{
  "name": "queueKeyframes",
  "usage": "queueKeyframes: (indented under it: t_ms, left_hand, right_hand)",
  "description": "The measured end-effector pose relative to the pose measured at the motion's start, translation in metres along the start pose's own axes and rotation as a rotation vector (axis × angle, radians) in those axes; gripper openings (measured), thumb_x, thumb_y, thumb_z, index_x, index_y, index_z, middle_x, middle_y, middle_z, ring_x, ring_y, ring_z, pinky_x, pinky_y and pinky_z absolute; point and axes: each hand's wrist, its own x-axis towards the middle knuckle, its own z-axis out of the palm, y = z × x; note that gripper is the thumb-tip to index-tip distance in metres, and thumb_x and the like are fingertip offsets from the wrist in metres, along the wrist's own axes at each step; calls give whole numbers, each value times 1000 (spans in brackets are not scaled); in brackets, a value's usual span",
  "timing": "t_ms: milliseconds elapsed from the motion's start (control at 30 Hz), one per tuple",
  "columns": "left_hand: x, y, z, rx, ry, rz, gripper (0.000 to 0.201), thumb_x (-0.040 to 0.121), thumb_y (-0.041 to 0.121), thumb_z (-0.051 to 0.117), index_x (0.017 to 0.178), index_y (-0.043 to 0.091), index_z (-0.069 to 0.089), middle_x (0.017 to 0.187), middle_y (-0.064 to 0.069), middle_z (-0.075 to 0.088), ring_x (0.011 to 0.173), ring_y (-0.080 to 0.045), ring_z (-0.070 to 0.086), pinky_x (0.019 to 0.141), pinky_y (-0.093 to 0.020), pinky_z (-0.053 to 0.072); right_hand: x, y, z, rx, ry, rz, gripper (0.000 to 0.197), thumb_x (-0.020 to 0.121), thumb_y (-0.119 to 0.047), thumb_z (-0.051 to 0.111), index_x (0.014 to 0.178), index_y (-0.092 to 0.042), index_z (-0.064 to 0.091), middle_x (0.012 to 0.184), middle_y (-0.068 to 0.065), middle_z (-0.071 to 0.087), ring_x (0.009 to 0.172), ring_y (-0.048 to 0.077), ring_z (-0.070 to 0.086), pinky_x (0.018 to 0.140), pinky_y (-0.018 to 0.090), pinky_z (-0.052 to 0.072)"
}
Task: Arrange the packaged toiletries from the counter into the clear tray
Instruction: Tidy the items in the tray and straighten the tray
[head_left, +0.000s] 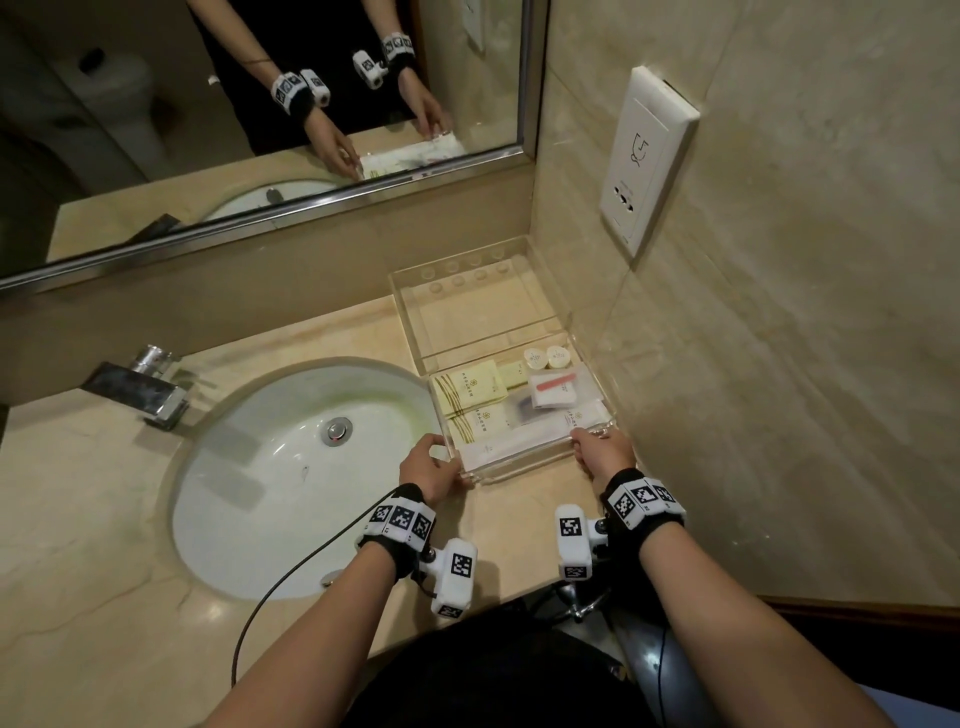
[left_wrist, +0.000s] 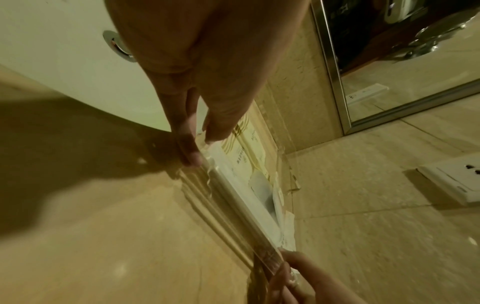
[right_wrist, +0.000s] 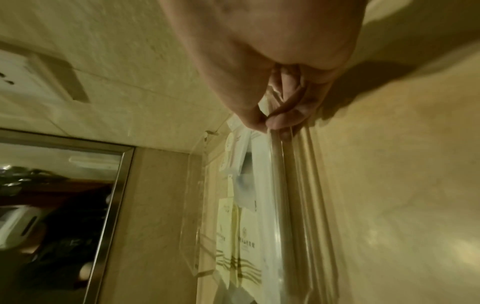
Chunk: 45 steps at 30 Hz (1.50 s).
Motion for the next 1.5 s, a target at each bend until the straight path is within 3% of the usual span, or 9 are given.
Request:
queueKeyframes:
  t_ms: [133,333,567,733,833,933,1133,1300,1500]
  left_hand:
    - [0,3,-4,-17,79,30,24,89,15,63,112,16,57,64,3,62,60,-5,59,55,-14,40]
    - [6,8,-11,-92,98,46,27,87,12,63,114,13,59,72,-7,70,72,-21,71,84,-34,56]
    - [12,13,-11,-113,82,33,24,86,4,61,109,11,56,65,-6,68,54,-10,68,76,-31,57]
    - [17,11,-6,-64,87,30,27,84,10,65,110,11,58,69,-7,69,75,-26,71,84,-40,57]
    - [19,10,-5,-53,103,30,26,86,9,63,111,10,57,64,-2,66,59,-11,65,68,-24,55]
    - [20,11,-5,-74,114,60,22,89,8,62,108,14,56,62,-1,63,42,2,59,45,-6,43]
    - [31,12,-7,-82,126,34,30,87,12,64,116,14,59,75,-9,71,80,-26,72,84,-36,56]
    - [42,17,-15,-178,88,20,28,86,9,61,113,15,59,80,-18,74,75,-27,74,86,-44,57]
    - [60,24,-21,-277,57,1,27,86,13,62,113,16,58,78,-17,75,77,-29,74,92,-45,54]
  right_hand:
    - [-2,-3,7,108,13,-12,15,83,-4,65,90,-14,58,76,5,62,52,9,55,38,14,41]
    - [0,-11,17,213,-3,9,34,84,-6,68,113,-17,54,82,7,67,58,11,62,45,17,47]
    - [2,-23,23,268,-18,16,28,86,1,62,108,-12,50,84,13,64,58,15,60,44,19,49]
    - [5,-23,22,292,-37,40,40,87,1,62,118,-19,47,83,9,64,61,16,61,50,21,51]
    - [6,-21,24,291,-20,18,50,88,1,61,134,-13,47,85,10,63,63,16,60,57,24,52]
    - [6,-19,22,290,-3,24,34,88,1,61,120,-6,52,83,8,61,64,16,59,54,23,52]
    - [1,-26,28,307,-13,36,19,89,3,61,102,-9,52,85,11,59,67,18,57,43,17,51]
    - [5,-36,33,283,-26,-4,25,89,1,62,97,-18,48,86,9,62,67,18,59,52,23,50]
    - [16,-53,44,259,-35,-25,37,88,-2,65,122,-2,52,92,15,67,64,17,64,46,18,51]
